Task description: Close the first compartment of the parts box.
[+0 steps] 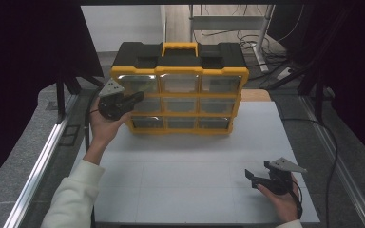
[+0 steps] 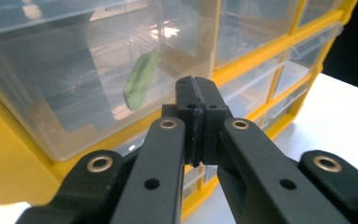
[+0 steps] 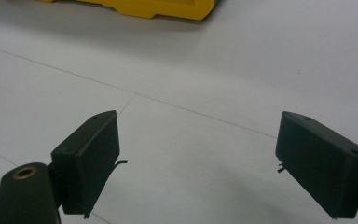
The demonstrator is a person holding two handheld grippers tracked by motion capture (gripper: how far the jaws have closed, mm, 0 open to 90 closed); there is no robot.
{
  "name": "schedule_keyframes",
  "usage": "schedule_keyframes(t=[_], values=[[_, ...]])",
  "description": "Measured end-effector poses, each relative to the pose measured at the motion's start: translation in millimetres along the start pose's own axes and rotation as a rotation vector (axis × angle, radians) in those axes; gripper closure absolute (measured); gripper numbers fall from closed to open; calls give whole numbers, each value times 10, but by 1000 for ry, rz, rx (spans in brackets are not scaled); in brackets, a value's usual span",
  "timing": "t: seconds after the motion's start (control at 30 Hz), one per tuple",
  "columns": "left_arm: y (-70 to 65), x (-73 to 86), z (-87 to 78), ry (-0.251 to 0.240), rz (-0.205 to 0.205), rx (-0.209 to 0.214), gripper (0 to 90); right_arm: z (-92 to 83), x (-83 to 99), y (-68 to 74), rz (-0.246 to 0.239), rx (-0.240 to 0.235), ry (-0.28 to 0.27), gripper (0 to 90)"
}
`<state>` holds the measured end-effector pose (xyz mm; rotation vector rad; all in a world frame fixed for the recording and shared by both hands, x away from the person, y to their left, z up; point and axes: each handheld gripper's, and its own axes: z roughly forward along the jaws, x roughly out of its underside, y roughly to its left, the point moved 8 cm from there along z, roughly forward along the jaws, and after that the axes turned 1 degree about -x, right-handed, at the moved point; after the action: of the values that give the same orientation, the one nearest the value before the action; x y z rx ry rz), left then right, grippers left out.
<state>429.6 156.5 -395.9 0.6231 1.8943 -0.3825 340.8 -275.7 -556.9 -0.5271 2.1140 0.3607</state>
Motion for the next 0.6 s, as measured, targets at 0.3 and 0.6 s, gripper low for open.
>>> schedule_keyframes(t=[0.3, 0.6], values=[[-121, 115, -177, -13, 16, 16, 891, 18, -4, 24, -13, 7, 8, 138], [-232, 230, -288, -5, 30, 29, 891, -18, 22, -1, 1, 10, 7, 138]])
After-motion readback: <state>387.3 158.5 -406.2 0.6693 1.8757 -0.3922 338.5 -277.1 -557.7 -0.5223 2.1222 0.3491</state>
